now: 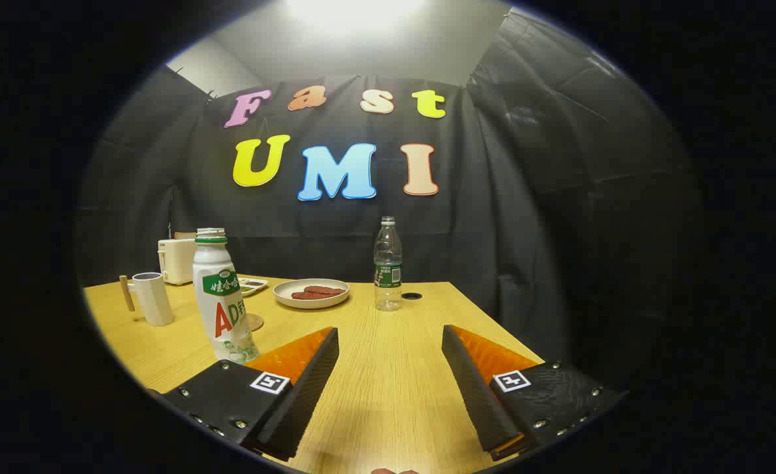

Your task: Take the bottle from table, then pour the juice into the cup, finally place the bottle on the coaster

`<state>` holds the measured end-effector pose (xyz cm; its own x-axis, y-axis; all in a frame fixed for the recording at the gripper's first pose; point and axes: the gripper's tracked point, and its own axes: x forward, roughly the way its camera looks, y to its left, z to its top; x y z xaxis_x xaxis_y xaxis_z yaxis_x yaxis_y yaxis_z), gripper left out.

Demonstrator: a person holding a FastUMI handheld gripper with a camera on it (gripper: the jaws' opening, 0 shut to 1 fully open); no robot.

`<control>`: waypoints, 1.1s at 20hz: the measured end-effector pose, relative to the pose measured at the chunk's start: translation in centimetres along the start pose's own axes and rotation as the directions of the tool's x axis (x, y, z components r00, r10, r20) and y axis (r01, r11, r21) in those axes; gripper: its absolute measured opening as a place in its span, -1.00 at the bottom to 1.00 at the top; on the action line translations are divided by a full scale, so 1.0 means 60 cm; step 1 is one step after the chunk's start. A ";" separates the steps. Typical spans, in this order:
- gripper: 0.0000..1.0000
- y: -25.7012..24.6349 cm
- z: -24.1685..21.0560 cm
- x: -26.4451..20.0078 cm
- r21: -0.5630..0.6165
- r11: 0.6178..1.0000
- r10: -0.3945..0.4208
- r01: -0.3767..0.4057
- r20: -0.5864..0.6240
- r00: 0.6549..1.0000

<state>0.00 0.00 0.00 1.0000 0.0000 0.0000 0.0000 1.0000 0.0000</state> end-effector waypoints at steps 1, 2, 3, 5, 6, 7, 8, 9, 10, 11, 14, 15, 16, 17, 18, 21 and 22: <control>0.93 0.000 -0.001 0.001 0.001 1.000 0.000 0.000 0.000 1.000; 0.93 0.001 -0.001 0.000 0.000 1.000 0.000 0.000 0.000 1.000; 0.93 0.000 0.000 0.000 0.000 1.000 0.001 -0.001 -0.001 1.000; 0.93 0.000 -0.001 0.000 -0.001 1.000 0.001 -0.001 0.001 1.000; 0.93 -0.001 0.001 0.000 0.000 1.000 0.000 0.000 0.002 1.000; 0.93 0.000 -0.001 0.001 0.000 1.000 0.000 0.000 0.002 1.000; 0.93 0.000 0.000 0.000 -0.001 1.000 0.000 0.000 0.000 1.000; 0.93 0.000 -0.001 0.000 0.000 1.000 0.000 0.000 0.000 1.000; 0.93 0.000 0.000 0.000 0.000 1.000 0.000 0.000 0.002 1.000; 0.93 0.000 0.000 0.000 -0.001 1.000 0.000 0.000 0.000 1.000; 0.93 0.000 0.000 0.000 0.000 1.000 0.000 0.000 -0.001 1.000; 0.93 0.000 -0.001 0.000 0.000 1.000 0.000 0.000 -0.001 1.000; 0.93 0.000 0.000 0.000 0.000 1.000 -0.001 0.001 -0.001 1.000; 0.93 0.000 -0.001 0.000 -0.001 1.000 -0.001 0.001 -0.001 1.000; 0.93 0.000 -0.001 0.000 -0.001 1.000 0.001 -0.001 -0.002 1.000; 0.93 0.000 -0.001 0.002 0.001 1.000 0.004 -0.004 -0.005 1.000; 0.93 0.000 -0.002 0.002 0.002 1.000 0.005 -0.005 -0.008 1.000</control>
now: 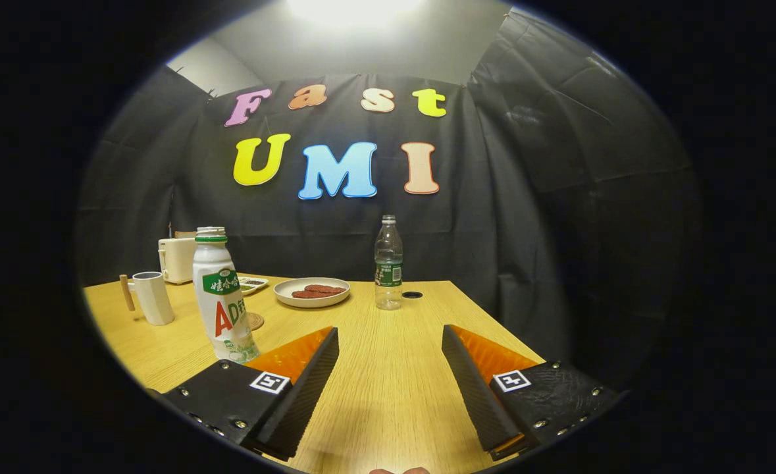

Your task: Take the bottle from table, then pour the juice into the cup, finally place the bottle on the coaster

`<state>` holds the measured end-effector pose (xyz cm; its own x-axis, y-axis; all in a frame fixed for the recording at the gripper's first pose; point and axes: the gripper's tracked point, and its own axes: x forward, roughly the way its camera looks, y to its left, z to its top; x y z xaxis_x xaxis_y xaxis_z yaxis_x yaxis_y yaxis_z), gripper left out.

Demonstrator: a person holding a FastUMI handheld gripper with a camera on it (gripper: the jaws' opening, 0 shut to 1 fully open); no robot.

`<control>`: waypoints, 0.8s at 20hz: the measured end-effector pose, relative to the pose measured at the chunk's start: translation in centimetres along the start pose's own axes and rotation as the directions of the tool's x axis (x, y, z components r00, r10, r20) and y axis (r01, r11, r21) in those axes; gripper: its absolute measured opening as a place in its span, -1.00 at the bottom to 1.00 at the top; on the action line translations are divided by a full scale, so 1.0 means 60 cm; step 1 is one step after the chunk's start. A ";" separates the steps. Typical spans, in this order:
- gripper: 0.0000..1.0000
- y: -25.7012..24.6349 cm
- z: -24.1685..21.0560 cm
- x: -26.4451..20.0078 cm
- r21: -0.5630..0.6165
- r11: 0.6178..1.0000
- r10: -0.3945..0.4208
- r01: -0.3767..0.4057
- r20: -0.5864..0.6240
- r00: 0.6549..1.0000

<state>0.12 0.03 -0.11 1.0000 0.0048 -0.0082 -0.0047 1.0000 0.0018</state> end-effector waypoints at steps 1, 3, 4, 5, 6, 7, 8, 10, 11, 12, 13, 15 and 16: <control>0.93 0.001 0.001 -0.001 -0.002 1.000 0.001 -0.001 0.001 1.000; 0.94 0.001 0.002 0.001 0.001 1.000 0.002 -0.002 0.004 1.000; 0.93 0.000 0.001 0.001 0.002 1.000 0.001 -0.001 0.001 1.000; 0.93 -0.001 0.002 0.002 0.004 1.000 0.001 -0.001 0.001 1.000; 0.93 0.000 0.003 0.006 0.008 1.000 0.000 0.000 0.003 1.000; 0.93 -0.001 0.004 0.016 0.014 1.000 -0.001 0.001 0.002 1.000; 0.93 -0.001 0.007 0.036 0.021 1.000 0.000 0.000 0.001 1.000; 0.93 -0.001 0.015 0.083 0.031 1.000 -0.001 0.000 0.012 1.000; 0.93 0.001 0.017 0.092 0.034 0.999 0.005 -0.006 0.015 1.000; 0.93 0.002 0.025 0.104 0.033 0.999 0.007 -0.008 0.023 1.000; 0.93 0.002 0.030 0.115 0.037 0.999 0.006 -0.007 0.027 1.000; 0.93 0.015 0.040 0.131 0.059 0.998 0.016 -0.017 0.031 0.999; 0.93 0.021 0.046 0.133 0.060 0.998 0.015 -0.016 0.026 1.000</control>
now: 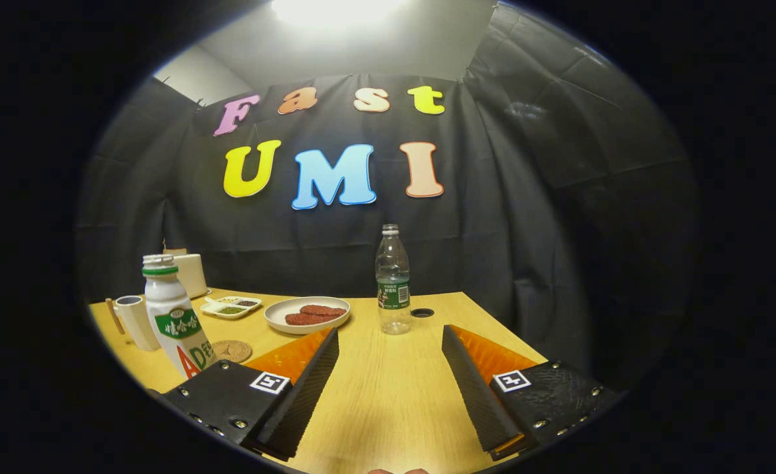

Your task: Take the bottle from table, then pour the juice into the cup, finally place the bottle on the coaster

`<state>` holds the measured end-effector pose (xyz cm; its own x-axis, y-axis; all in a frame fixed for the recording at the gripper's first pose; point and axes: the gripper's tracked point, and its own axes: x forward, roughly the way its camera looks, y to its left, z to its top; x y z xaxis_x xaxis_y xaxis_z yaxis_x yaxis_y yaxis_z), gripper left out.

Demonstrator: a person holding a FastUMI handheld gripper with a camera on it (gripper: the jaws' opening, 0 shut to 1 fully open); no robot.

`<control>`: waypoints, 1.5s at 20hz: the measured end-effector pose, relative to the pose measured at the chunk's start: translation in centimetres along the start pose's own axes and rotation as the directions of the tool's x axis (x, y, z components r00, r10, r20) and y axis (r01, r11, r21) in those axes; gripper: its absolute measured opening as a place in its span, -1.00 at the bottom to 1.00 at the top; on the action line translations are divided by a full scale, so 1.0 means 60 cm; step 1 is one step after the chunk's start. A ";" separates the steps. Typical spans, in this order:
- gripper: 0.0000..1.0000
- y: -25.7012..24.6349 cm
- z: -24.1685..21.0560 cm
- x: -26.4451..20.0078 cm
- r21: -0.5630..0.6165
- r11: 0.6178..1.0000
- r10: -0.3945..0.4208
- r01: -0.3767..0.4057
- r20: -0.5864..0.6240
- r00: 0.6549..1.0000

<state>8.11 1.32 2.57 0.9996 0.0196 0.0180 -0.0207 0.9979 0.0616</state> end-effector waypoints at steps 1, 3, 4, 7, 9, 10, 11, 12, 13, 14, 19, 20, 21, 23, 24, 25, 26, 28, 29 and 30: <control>0.94 0.005 0.005 -0.002 -0.004 1.000 -0.003 0.003 -0.002 1.000; 0.94 0.032 0.026 -0.027 0.021 1.000 0.011 -0.011 0.014 1.000; 0.95 0.046 0.040 -0.042 0.036 0.999 0.015 -0.016 0.027 1.000; 0.94 0.074 0.049 -0.082 0.042 0.999 0.010 -0.010 0.016 1.000; 0.94 0.102 0.050 -0.104 0.039 0.999 0.033 -0.033 0.001 0.999; 0.95 0.116 0.054 -0.116 0.041 0.998 0.046 -0.046 0.005 0.999; 0.94 0.125 0.054 -0.124 0.040 0.998 0.048 -0.048 0.007 0.999; 0.94 0.136 0.053 -0.132 0.043 0.998 0.047 -0.047 0.010 0.999; 0.94 0.151 0.052 -0.141 0.044 0.997 0.057 -0.058 0.015 0.998; 0.94 0.167 0.050 -0.147 0.043 0.996 0.072 -0.072 0.018 0.997; 0.94 0.214 0.027 -0.160 0.020 0.993 0.117 -0.117 0.004 0.993; 0.94 0.225 0.024 -0.161 0.022 0.991 0.131 -0.131 0.002 0.991; 0.94 0.231 0.024 -0.163 0.021 0.990 0.137 -0.137 0.002 0.991; 0.94 0.242 0.022 -0.164 0.026 0.989 0.147 -0.147 0.003 0.989; 0.94 0.248 0.021 -0.164 0.024 0.988 0.154 -0.154 0.000 0.988; 0.94 0.252 0.020 -0.164 0.022 0.987 0.158 -0.158 0.000 0.987; 0.94 0.256 0.022 -0.164 0.023 0.986 0.164 -0.164 0.000 0.987; 0.94 0.266 0.023 -0.164 0.028 0.983 0.180 -0.180 0.002 0.984; 0.94 0.268 0.022 -0.163 0.031 0.982 0.185 -0.185 0.006 0.983; 0.94 0.268 0.022 -0.162 0.030 0.982 0.184 -0.184 0.007 0.983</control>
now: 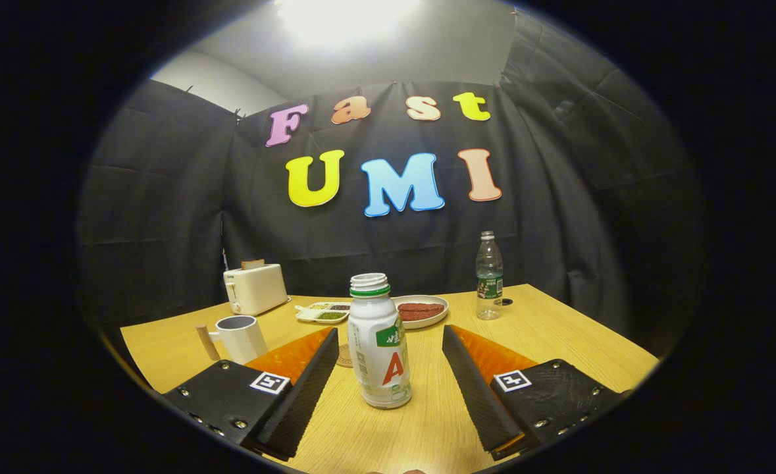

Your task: Take the bottle from table, then pour the juice into the cup, finally place the bottle on the coaster

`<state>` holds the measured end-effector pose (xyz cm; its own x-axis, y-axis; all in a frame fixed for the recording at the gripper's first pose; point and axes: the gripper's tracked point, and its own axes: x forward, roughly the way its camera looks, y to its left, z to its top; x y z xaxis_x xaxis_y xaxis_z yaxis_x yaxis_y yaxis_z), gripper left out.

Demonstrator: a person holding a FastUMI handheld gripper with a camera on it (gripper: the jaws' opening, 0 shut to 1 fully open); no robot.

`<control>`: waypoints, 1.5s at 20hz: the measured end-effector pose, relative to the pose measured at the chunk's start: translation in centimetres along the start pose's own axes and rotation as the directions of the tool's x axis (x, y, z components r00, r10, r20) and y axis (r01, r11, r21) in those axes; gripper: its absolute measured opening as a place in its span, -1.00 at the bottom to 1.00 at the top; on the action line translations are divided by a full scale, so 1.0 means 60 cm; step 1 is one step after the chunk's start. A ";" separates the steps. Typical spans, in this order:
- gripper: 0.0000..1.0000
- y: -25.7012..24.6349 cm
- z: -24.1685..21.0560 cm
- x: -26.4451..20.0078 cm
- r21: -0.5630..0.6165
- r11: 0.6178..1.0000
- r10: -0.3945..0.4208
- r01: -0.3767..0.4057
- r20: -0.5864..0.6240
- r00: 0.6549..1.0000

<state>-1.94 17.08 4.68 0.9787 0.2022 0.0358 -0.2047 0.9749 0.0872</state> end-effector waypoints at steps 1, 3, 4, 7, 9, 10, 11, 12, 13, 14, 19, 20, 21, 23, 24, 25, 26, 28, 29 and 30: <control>0.94 -0.001 -0.006 0.001 -0.001 1.000 -0.002 0.002 -0.004 1.000; 0.94 -0.001 -0.018 0.006 -0.002 1.000 -0.007 0.007 -0.025 1.000; 0.95 0.000 -0.020 0.006 0.000 1.000 -0.006 0.006 -0.028 1.000; 0.94 0.002 -0.028 0.009 0.001 1.000 -0.006 0.006 -0.034 0.999; 0.95 0.007 -0.028 0.011 -0.003 1.000 0.001 -0.002 -0.041 0.999; 0.95 0.007 -0.025 0.012 -0.012 1.000 0.001 -0.002 -0.034 0.999; 0.95 0.008 -0.023 0.012 -0.020 1.000 0.000 -0.001 -0.028 1.000; 0.95 0.009 -0.022 0.013 -0.024 1.000 0.001 -0.002 -0.028 1.000; 0.94 0.010 -0.024 0.014 -0.023 1.000 0.003 -0.003 -0.030 1.000; 0.94 0.012 -0.024 0.013 -0.022 1.000 0.005 -0.005 -0.031 1.000; 0.95 0.023 -0.029 0.025 -0.043 0.999 0.005 -0.007 -0.035 0.999; 0.95 0.025 -0.029 0.027 -0.047 0.999 0.002 -0.004 -0.038 0.999; 0.95 0.029 -0.029 0.029 -0.052 0.999 0.009 -0.011 -0.037 0.999; 0.95 0.031 -0.030 0.033 -0.063 0.998 0.004 -0.006 -0.031 1.000; 0.95 0.032 -0.031 0.038 -0.063 0.998 0.004 -0.006 -0.031 1.000; 0.94 0.031 -0.035 0.045 -0.061 0.998 -0.002 0.000 -0.036 0.999; 0.95 0.031 -0.036 0.052 -0.062 0.998 -0.004 0.002 -0.036 0.999; 0.95 0.030 -0.048 0.073 -0.062 0.998 -0.023 0.019 -0.054 0.998; 0.95 0.035 -0.053 0.081 -0.054 0.998 -0.022 0.018 -0.060 0.998; 0.95 0.039 -0.056 0.090 -0.049 0.999 -0.022 0.020 -0.059 0.998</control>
<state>2.94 20.79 1.76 0.9823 0.1855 -0.0248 -0.1844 0.9821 0.0394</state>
